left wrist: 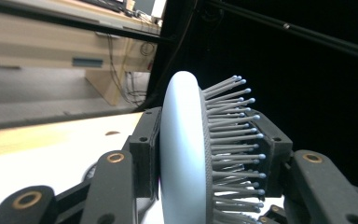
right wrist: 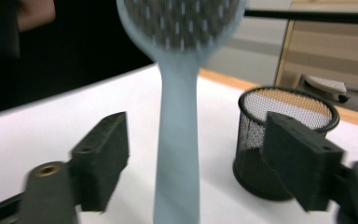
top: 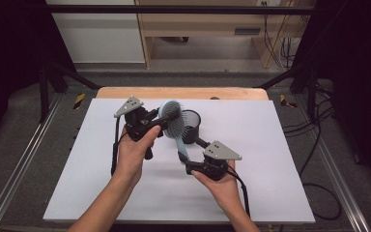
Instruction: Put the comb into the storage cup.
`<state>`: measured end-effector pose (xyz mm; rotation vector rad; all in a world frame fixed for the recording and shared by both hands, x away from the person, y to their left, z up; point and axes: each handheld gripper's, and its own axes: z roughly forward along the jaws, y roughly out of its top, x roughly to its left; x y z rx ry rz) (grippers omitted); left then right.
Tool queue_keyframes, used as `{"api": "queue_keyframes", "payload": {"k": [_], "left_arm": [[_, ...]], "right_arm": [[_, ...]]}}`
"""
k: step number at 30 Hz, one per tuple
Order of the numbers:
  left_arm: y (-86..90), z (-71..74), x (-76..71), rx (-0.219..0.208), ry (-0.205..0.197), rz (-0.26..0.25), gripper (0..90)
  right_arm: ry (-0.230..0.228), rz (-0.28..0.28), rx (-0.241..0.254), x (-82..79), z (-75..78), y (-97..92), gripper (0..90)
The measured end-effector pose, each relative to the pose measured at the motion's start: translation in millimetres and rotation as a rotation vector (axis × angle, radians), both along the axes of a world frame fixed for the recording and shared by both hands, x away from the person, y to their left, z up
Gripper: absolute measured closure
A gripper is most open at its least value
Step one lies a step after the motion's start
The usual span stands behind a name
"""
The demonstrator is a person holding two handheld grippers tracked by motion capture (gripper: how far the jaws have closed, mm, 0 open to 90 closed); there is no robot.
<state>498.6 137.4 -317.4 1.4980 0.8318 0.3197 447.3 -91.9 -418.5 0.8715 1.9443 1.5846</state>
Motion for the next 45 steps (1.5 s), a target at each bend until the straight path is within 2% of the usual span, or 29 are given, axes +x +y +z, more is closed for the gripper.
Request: {"api": "queue_keyframes", "payload": {"k": [1,2,3,4,6,10,11,13,14,15,18,19,20,22,24,25,26,28,29,32,35,37,45], "left_arm": [[0.2,1.2,-0.3,0.01,-0.009,0.004,52.1],[0.8,4.1,-0.6,0.031,-0.028,0.012,52.0],[0.8,4.1,-0.6,0.031,-0.028,0.012,52.0],[1.5,6.7,0.0,0.033,-0.037,0.016,52.0],[1.5,7.9,0.3,0.032,-0.039,0.019,52.1],[1.3,13.7,0.7,0.044,-0.059,0.03,52.0],[0.6,16.4,1.2,0.05,-0.068,0.031,52.0],[0.0,18.0,1.6,0.054,-0.07,0.03,52.0],[-0.6,19.5,2.0,0.061,-0.076,0.031,52.0],[-2.0,22.8,2.6,0.078,-0.09,0.036,52.0],[-4.1,27.4,4.5,0.078,-0.096,0.041,52.0],[-4.1,27.4,4.5,0.078,-0.096,0.041,52.0],[-5.6,29.6,5.5,0.079,-0.099,0.044,51.9],[-7.8,32.6,7.4,0.087,-0.109,0.05,51.9],[-10.6,35.3,10.7,0.094,-0.116,0.055,51.9],[-12.3,36.5,12.9,0.099,-0.118,0.059,51.9],[-14.6,37.5,15.6,0.102,-0.123,0.065,51.8],[-16.2,38.4,17.1,0.103,-0.127,0.068,51.8],[-17.5,40.0,19.2,0.115,-0.138,0.073,51.8],[-18.9,42.2,22.4,0.125,-0.145,0.082,51.8],[-19.6,44.6,26.7,0.122,-0.146,0.092,51.6],[-19.8,46.3,29.9,0.12,-0.153,0.1,51.6],[-17.6,46.4,39.2,0.111,-0.16,0.121,51.5]], "right_arm": [[0.007,0.006,-0.038,0.7,-1.2,-1.1,19.3],[0.042,0.015,-0.07,1.2,-4.1,-4.4,15.2],[0.042,0.015,-0.07,1.2,-4.1,-4.4,15.2],[0.073,0.003,-0.089,1.9,-7.7,-10.6,14.2],[0.083,-0.016,-0.106,1.5,-9.4,-18.5,13.8],[0.101,-0.023,-0.08,-0.1,-10.4,-37.0,11.6],[0.1,-0.057,-0.078,-1.9,-9.9,-49.9,12.0],[0.098,-0.073,-0.081,-3.0,-9.4,-56.6,11.8],[0.087,-0.121,-0.085,-6.1,-9.4,-70.1,10.4],[0.081,-0.141,-0.077,-7.7,-10.5,-76.8,9.7],[0.135,-0.162,-0.058,-14.7,-15.7,-95.7,7.1],[0.135,-0.162,-0.058,-14.7,-15.7,-95.7,7.1],[0.131,-0.181,-0.023,-22.5,-18.7,-108.5,7.1],[0.125,-0.183,-0.006,-24.6,-19.6,-112.5,7.1],[0.098,-0.187,0.04,-27.2,-26.3,-122.2,8.1],[0.098,-0.183,0.041,-26.6,-28.6,-123.9,8.6],[0.085,-0.165,-0.017,-21.8,-29.5,-124.4,8.2],[0.069,-0.167,-0.034,-20.3,-29.4,-124.9,8.5],[0.068,-0.181,-0.017,-18.4,-30.0,-125.5,9.4],[0.06,-0.188,-0.023,-18.7,-30.8,-125.0,9.4],[0.041,-0.209,-0.033,-21.2,-30.2,-126.3,9.2],[0.032,-0.223,-0.015,-23.2,-28.8,-128.5,9.1],[0.042,-0.226,-0.005,-23.3,-29.5,-130.4,7.9]]}}
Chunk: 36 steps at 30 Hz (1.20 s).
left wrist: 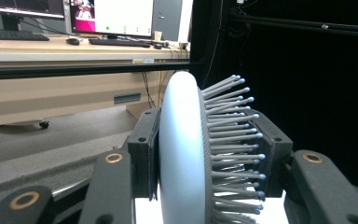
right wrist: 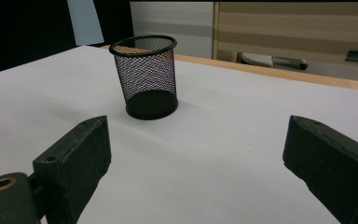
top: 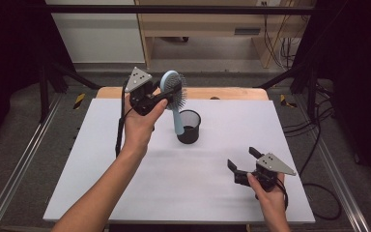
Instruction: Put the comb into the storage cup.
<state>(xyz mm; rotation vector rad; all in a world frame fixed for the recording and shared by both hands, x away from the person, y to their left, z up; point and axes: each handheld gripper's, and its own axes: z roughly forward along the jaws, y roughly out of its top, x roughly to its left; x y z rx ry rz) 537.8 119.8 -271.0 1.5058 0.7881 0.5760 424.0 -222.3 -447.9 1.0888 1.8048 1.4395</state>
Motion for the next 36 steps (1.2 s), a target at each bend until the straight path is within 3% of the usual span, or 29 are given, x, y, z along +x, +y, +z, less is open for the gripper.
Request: {"api": "queue_keyframes", "payload": {"k": [10,13,36], "left_arm": [[1.1,1.8,19.3,-0.003,-0.015,0.034,51.5],[-3.2,2.0,28.2,0.014,-0.023,0.041,51.4],[-16.8,-7.1,47.4,0.016,-0.045,0.058,51.3]], "right_arm": [[-0.008,-0.001,-0.014,-0.6,0.5,3.6,7.6],[-0.014,-0.008,-0.011,-1.5,2.2,2.3,7.3],[-0.02,-0.009,-0.008,-2.6,2.9,-1.5,5.8]]}}
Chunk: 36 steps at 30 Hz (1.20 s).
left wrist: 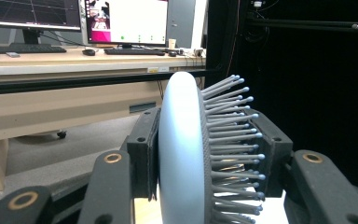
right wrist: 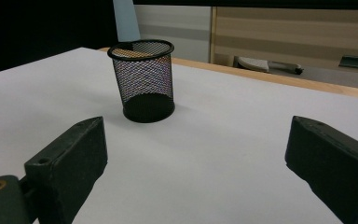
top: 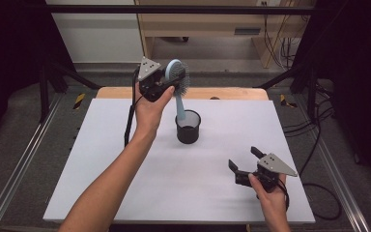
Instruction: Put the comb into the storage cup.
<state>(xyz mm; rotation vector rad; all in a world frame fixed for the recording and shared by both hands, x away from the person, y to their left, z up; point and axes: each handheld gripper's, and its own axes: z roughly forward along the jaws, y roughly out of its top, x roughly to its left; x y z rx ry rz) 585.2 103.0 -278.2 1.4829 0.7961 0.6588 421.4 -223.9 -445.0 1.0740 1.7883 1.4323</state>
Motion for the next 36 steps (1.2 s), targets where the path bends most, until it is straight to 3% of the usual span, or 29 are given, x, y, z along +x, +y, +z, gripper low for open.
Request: {"api": "queue_keyframes", "payload": {"k": [7,36], "left_arm": [[-3.1,-2.0,1.3,0.037,-0.03,0.022,51.3],[-16.3,-6.6,1.5,0.04,-0.046,0.006,51.2]], "right_arm": [[0.0,-0.003,0.0,-0.3,0.0,-1.2,5.7],[-0.02,-0.001,0.005,-2.7,2.7,-5.5,5.7]]}}
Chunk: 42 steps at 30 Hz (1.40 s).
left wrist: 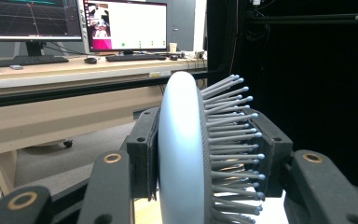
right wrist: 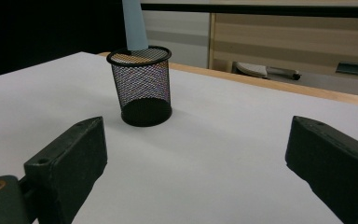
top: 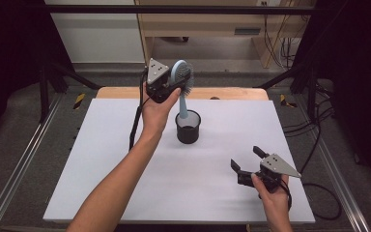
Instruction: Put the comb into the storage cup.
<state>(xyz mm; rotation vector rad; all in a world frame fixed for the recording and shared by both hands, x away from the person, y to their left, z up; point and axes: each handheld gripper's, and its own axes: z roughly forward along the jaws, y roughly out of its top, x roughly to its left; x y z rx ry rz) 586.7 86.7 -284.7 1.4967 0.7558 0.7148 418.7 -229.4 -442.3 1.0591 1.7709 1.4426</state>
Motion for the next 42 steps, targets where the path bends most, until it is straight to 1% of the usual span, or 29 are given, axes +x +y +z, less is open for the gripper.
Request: {"api": "queue_keyframes", "payload": {"k": [8,12,16,17,21,25,30,37,38,42], "left_arm": [[-3.8,0.2,-3.2,0.0,0.001,-0.017,51.2],[-4.6,-0.7,-4.9,0.009,0.003,-0.017,51.2],[-6.7,-4.1,-5.8,0.003,0.009,-0.025,51.1],[-7.6,-5.5,-6.0,0.01,0.008,-0.022,51.1],[-11.6,-9.6,-6.6,0.002,0.019,-0.034,51.1],[-14.7,-12.0,-7.6,0.017,0.013,-0.026,51.1],[-17.1,-13.7,-8.0,0.028,0.009,-0.032,51.1],[-19.2,-20.1,-7.2,0.029,0.02,-0.033,51.1],[-19.7,-21.3,-7.2,0.023,0.02,-0.033,51.1],[-20.5,-27.0,-6.5,0.02,0.028,-0.034,51.1]], "right_arm": [[0.0,-0.002,0.002,0.6,-0.1,-0.8,5.7],[-0.001,0.002,-0.003,0.5,-0.3,0.5,5.7],[-0.001,0.004,-0.004,0.4,-0.2,0.6,5.7],[-0.001,0.003,-0.002,0.4,-0.1,0.4,5.7],[0.003,0.001,0.0,0.0,-0.1,-0.6,5.7],[0.001,0.001,-0.002,-0.3,-0.1,-0.1,5.6],[0.002,0.005,-0.001,0.3,-0.4,0.0,5.5],[0.004,0.005,-0.002,-0.3,-0.3,0.0,5.4],[0.003,0.006,-0.003,-0.1,-0.4,0.0,5.4],[0.003,0.005,0.0,-0.6,0.0,0.0,5.4]]}}
